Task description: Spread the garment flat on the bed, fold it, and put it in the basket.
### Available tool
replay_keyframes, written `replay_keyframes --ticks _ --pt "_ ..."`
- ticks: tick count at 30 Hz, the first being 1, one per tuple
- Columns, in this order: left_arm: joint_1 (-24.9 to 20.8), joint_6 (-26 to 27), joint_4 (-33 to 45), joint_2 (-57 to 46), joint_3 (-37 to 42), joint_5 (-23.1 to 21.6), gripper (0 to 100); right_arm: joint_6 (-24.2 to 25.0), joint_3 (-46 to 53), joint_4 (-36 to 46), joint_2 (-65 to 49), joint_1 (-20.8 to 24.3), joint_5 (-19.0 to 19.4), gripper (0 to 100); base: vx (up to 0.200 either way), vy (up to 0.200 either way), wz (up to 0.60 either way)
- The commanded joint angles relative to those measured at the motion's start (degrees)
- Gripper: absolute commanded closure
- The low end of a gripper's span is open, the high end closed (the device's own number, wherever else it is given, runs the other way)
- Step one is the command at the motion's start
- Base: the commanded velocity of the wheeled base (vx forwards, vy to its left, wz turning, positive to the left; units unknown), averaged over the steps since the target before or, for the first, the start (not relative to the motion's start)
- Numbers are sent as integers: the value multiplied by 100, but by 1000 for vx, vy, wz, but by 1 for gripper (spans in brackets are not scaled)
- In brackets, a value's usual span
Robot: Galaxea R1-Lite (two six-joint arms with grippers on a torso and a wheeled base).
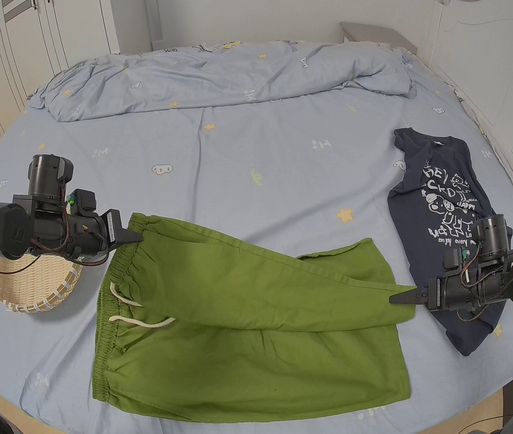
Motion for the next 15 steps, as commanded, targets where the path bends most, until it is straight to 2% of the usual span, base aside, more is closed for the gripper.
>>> replay_keyframes --ticks 1,10,15 --pt "16 -5 -2 16 -5 -3 100 4 25 -10 70 23 7 100 0 0 0" --pt "69 3 -2 16 -13 -3 100 -58 51 -36 79 -13 -1 100 0 0 0" --pt "209 21 -11 -10 -13 -12 100 22 218 -616 44 -4 -212 100 0 0 0"
